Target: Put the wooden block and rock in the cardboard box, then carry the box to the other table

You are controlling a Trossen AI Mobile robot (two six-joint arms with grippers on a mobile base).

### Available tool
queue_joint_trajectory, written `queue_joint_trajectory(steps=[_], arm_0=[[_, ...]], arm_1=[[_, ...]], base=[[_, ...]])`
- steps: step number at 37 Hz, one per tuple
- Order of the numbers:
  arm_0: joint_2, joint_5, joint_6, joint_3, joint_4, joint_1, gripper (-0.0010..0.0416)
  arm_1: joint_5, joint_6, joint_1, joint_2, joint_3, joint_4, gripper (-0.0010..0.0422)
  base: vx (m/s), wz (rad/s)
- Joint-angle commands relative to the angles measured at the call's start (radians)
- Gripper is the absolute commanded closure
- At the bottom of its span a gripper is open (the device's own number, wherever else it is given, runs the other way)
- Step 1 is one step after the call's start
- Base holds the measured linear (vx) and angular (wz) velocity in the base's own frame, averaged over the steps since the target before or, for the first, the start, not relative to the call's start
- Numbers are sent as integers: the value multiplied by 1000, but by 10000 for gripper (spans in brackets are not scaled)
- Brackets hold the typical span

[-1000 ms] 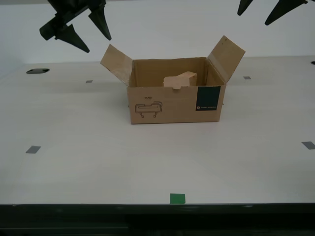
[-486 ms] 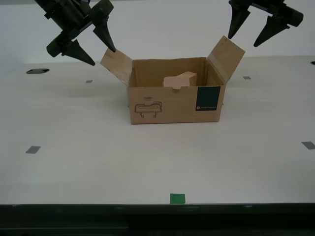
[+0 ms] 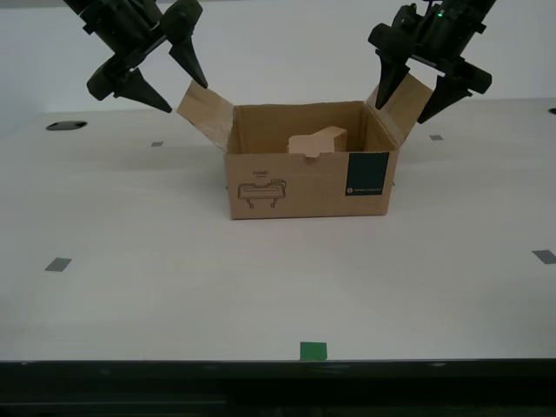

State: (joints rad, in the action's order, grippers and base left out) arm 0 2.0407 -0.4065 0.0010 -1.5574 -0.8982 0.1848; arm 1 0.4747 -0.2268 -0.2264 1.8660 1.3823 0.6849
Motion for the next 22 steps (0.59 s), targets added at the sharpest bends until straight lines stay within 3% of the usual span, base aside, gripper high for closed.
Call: queue_joint_trajectory(steps=[1, 22], arm_0=[[-1, -8, 10, -1, 24, 4, 19], [-2, -8, 19, 1, 34, 7, 19]], arm_1=[[5, -3, -1, 0, -2, -4, 78], [-4, -72, -5, 79, -8, -141, 78]], base=[[0, 0], [0, 0]])
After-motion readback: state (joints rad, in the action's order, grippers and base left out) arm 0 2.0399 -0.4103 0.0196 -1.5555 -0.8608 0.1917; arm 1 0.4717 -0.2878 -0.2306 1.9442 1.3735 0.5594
